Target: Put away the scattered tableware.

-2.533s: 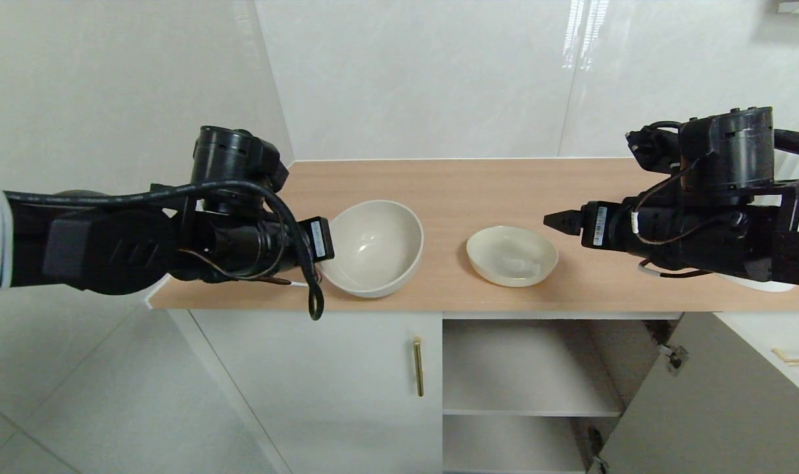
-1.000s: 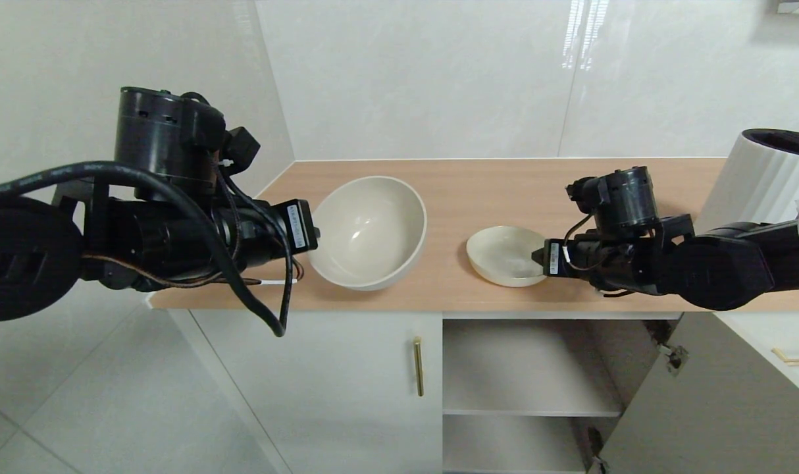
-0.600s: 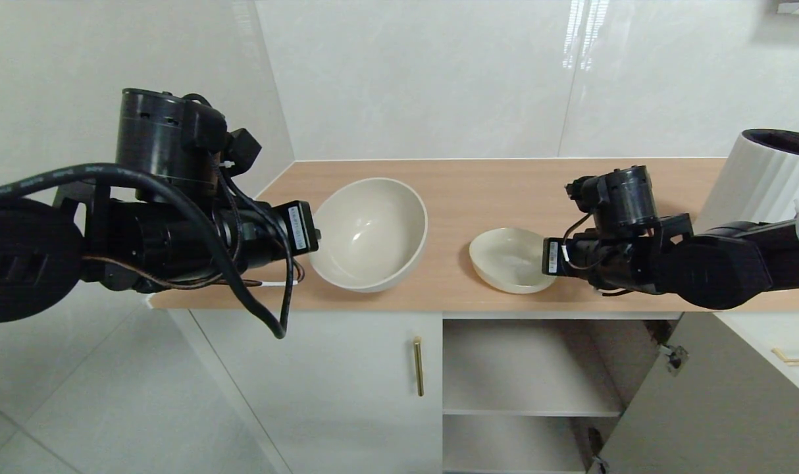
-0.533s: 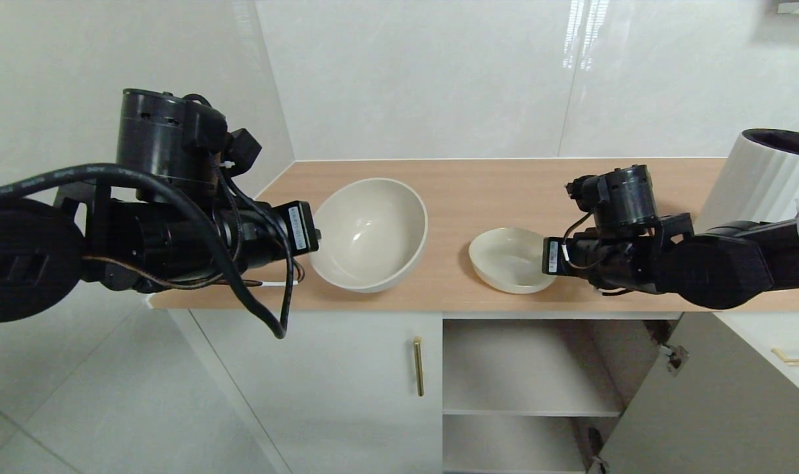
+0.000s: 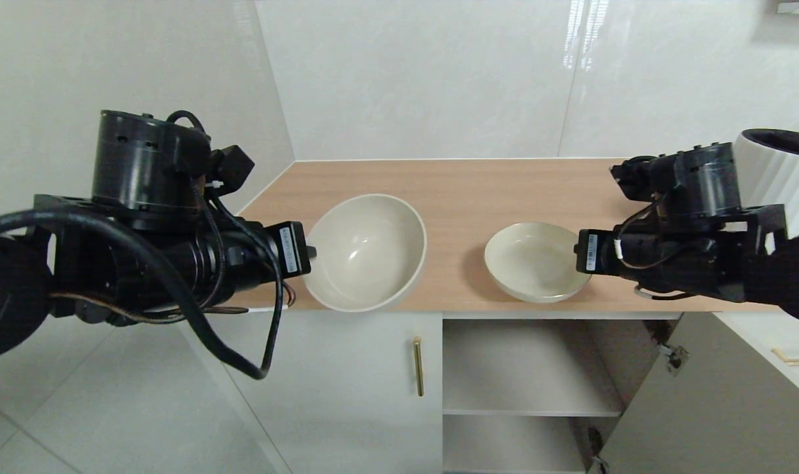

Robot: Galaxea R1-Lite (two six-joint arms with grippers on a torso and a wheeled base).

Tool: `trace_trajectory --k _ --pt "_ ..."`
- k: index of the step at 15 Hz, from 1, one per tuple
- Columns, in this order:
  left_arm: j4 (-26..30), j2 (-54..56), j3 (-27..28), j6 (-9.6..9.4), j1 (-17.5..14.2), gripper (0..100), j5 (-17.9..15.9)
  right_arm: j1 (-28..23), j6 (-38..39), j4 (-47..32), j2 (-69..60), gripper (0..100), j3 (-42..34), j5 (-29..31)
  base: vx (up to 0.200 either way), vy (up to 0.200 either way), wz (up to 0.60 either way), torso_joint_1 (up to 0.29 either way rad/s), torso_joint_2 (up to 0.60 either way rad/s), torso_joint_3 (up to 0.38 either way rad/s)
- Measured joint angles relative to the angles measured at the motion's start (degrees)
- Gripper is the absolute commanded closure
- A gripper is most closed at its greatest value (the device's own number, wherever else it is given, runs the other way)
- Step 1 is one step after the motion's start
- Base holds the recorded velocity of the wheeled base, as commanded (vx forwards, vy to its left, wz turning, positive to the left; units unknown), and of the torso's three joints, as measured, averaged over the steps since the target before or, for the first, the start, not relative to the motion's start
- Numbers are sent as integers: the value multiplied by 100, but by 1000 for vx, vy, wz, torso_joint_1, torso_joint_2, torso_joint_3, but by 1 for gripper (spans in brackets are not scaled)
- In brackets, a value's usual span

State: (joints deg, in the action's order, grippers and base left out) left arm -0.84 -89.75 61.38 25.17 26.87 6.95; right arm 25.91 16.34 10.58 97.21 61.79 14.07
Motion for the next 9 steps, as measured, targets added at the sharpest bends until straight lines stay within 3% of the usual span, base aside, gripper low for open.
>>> trace_trajectory --k 3,5,9 --pt "-187 273 -417 -22 57 100 -52 5 2 -119 -595 100 -461 -455 0 0 0 0 0 0" --pt "-528 594 -887 -130 122 100 -250 6 9 -282 -942 100 -870 -518 0 0 0 0 0 0" --pt "-613 1139 -1657 -233 146 100 -449 57 13 -702 -1607 100 -1462 -529 0 0 0 0 0 0"
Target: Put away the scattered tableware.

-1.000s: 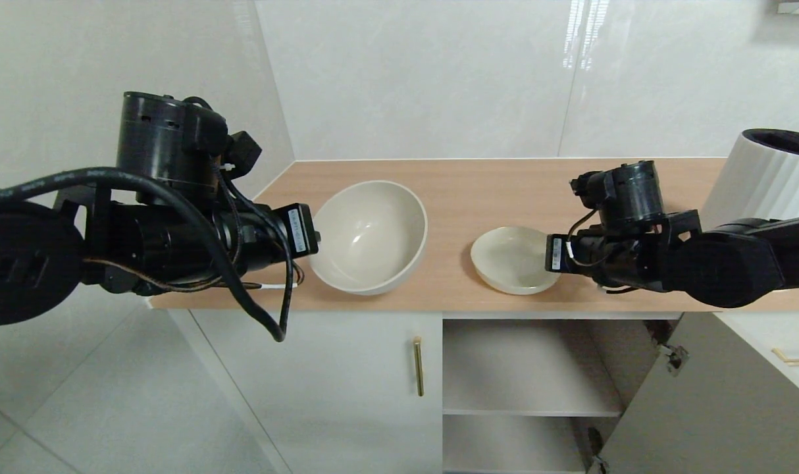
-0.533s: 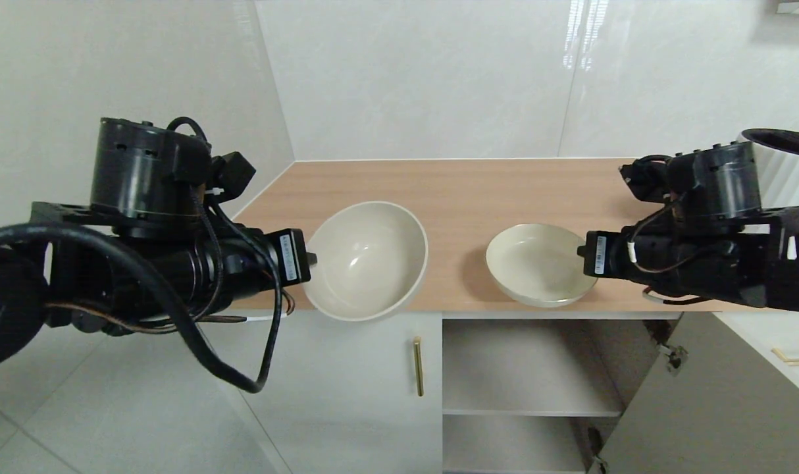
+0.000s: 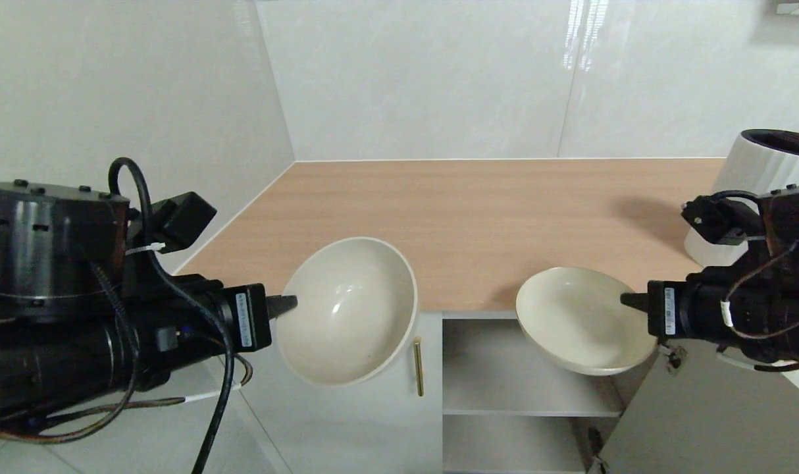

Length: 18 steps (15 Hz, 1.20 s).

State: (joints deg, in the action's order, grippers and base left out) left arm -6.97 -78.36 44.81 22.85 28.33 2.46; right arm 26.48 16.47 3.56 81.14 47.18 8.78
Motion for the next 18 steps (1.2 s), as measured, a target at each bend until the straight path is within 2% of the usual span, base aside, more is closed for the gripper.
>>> trace_trajectory --k 2,5,7,18 --pt "6 265 -293 -5 0 100 -11 61 11 -377 -302 100 -132 -2 0 0 0 0 0 0" --pt "2 413 -413 -2 -2 100 -11 87 13 -410 -612 100 -421 -13 -67 0 0 2 2 1" --pt "2 430 -430 -2 -2 100 -12 91 13 -405 -724 100 -512 -73 -200 0 0 17 2 0" --pt "11 369 -439 -29 5 100 -85 91 6 -363 -496 100 -630 -123 0 0 0 0 0 0"
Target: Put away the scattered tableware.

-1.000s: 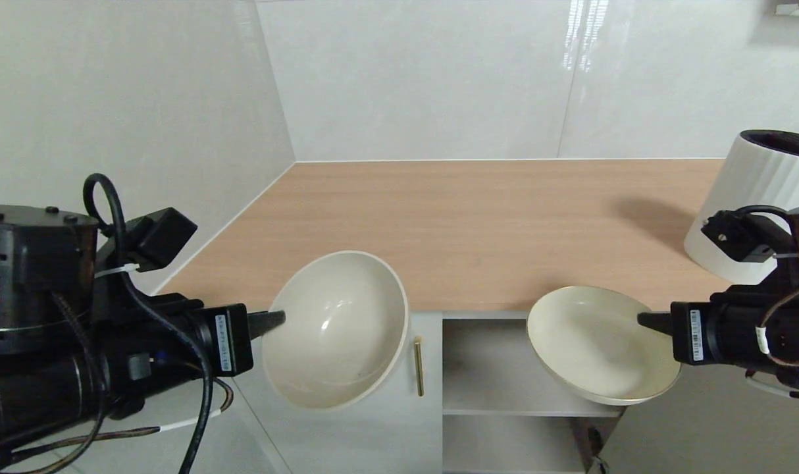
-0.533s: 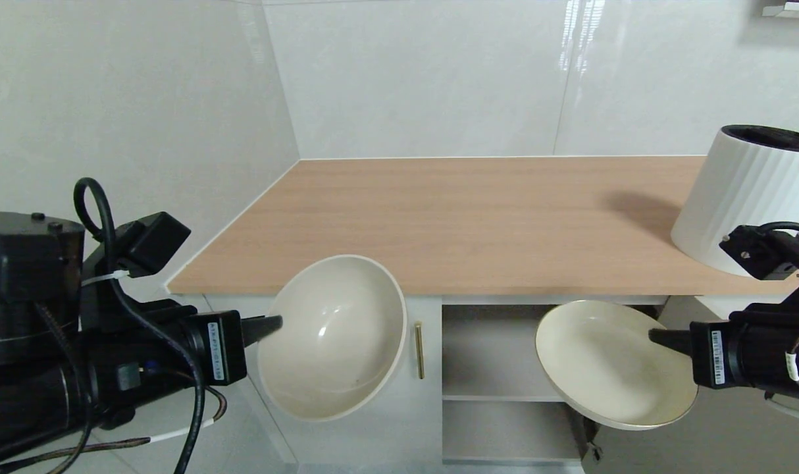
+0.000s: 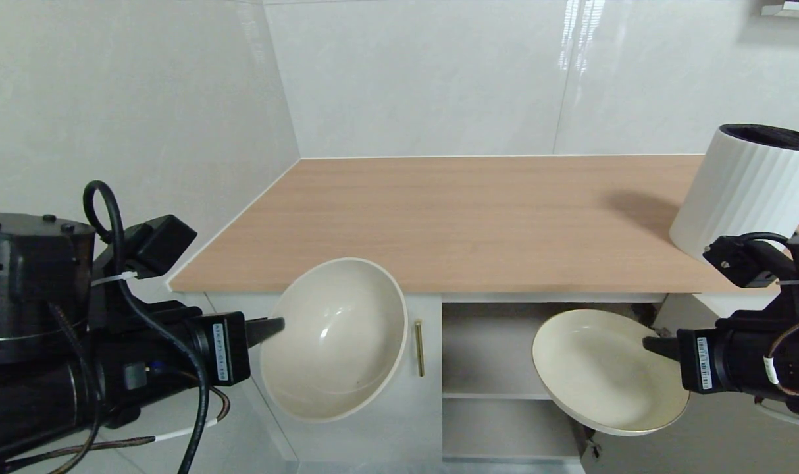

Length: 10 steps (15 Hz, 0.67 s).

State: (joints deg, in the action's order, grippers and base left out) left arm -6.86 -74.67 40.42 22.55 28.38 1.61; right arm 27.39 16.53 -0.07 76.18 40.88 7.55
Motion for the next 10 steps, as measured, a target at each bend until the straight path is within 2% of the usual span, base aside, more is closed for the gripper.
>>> trace_trajectory --k 3,10 --pt "-9 -57 1 0 0 100 -11 0 0 7 83 100 0 2 0 0 0 -28 76 40" --pt "-2 -118 1 0 0 100 -11 0 -30 261 122 100 -141 9 0 0 0 -161 434 267"
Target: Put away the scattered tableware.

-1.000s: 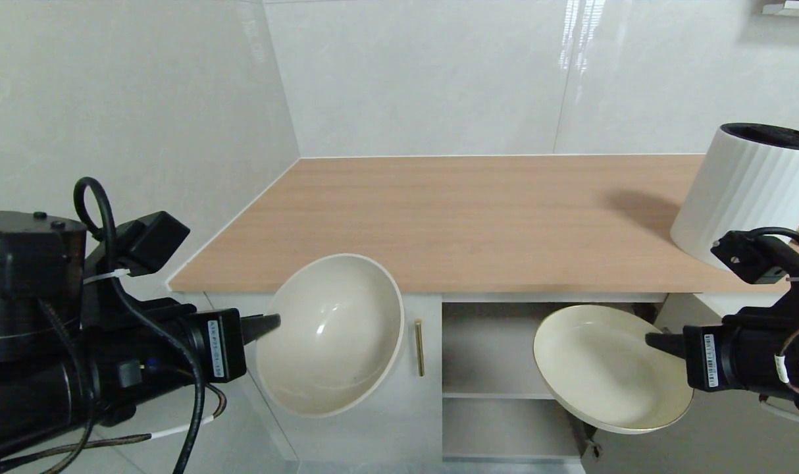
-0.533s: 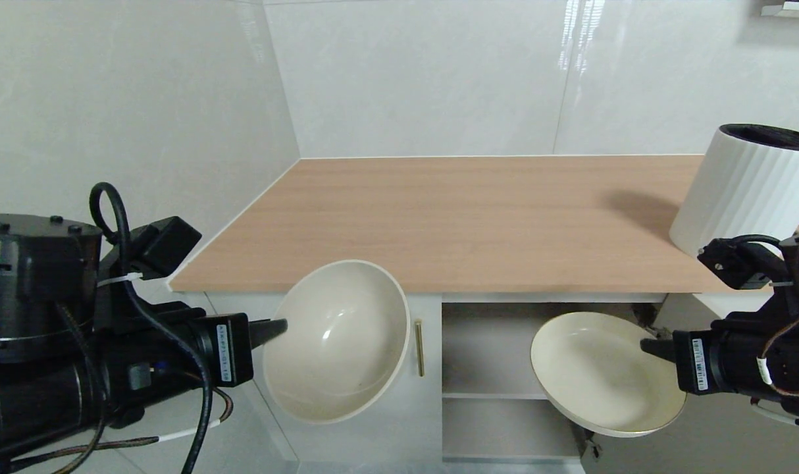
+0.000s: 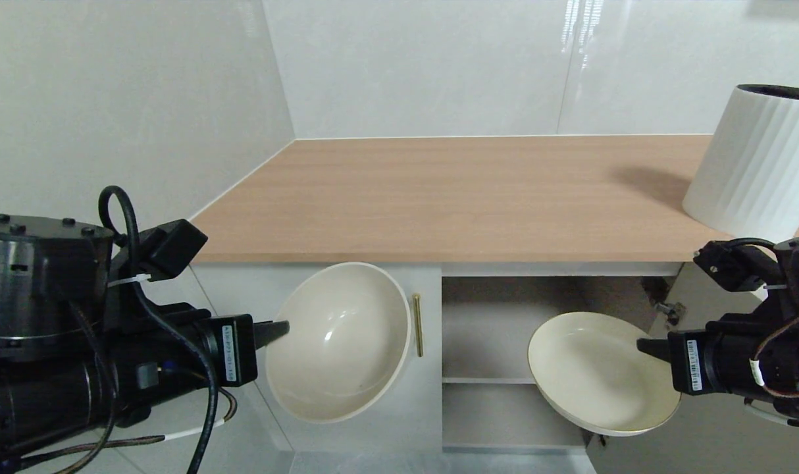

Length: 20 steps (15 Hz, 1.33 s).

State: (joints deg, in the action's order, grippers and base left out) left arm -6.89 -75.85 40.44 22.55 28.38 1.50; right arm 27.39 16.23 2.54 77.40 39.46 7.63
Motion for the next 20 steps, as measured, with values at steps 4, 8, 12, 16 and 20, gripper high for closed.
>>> trace_trajectory --k 4,8,12,16,20 --pt "5 -2 -1 2 1 100 -2 0 -35 69 7 100 -82 0 0 0 0 -151 456 308" --pt "0 -6 -1 0 0 100 -2 0 -33 72 9 100 -94 2 0 0 0 -107 444 333" --pt "-2 -9 -1 0 0 100 -2 0 -33 72 11 100 -99 0 0 0 0 -30 177 122" --pt "-2 -9 -1 0 4 100 0 0 -33 69 35 100 -99 2 0 0 0 0 0 0" --pt "-2 -30 -1 0 0 100 5 0 -63 261 335 100 -77 -11 0 0 0 0 0 0"
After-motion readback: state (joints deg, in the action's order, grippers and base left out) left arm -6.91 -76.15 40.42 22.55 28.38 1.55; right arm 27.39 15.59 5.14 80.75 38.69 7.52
